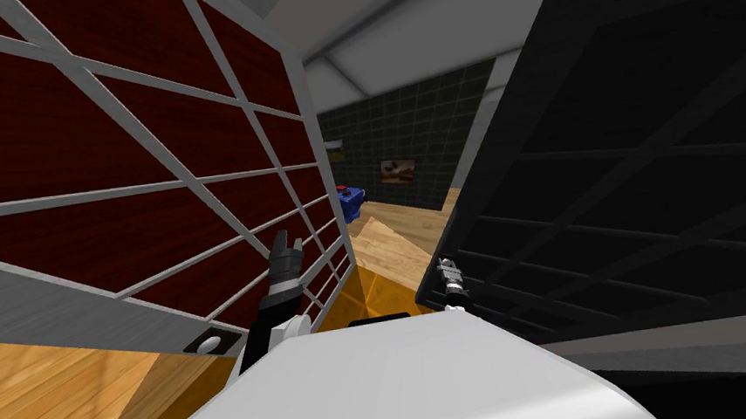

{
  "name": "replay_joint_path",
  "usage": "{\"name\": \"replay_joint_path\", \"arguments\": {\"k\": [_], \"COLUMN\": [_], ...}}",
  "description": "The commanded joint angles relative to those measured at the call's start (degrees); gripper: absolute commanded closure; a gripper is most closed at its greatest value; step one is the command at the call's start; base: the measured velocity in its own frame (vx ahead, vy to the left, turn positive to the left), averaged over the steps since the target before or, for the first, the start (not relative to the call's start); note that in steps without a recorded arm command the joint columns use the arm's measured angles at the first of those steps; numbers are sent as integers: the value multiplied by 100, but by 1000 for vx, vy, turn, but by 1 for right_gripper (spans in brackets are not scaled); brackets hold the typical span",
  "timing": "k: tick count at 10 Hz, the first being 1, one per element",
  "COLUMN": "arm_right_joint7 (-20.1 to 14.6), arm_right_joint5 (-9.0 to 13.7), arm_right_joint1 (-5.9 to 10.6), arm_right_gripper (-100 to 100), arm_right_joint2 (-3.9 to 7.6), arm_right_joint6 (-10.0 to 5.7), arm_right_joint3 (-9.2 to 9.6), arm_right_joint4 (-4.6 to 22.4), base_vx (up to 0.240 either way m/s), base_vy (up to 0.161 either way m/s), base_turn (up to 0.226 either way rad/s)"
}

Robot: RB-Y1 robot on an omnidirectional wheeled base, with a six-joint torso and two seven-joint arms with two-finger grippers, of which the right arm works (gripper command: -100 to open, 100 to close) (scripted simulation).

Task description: Pull the door open

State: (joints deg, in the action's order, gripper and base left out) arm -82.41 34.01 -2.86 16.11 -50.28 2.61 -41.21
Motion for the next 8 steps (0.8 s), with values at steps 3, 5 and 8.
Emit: {"name": "replay_joint_path", "arguments": {"k": [3,5,8], "arm_right_joint7": [-1,-1,-220], "arm_right_joint5": [-1,-1,-100], "arm_right_joint1": [6,6,-71], "arm_right_gripper": [100,100,100], "arm_right_joint2": [-3,-3,108], "arm_right_joint6": [7,7,5], "arm_right_joint3": [4,4,222], "arm_right_joint4": [7,7,-80], "base_vx": [-20,-3,-185], "base_vy": [-1,1,3], "base_turn": [8,-1,77]}}
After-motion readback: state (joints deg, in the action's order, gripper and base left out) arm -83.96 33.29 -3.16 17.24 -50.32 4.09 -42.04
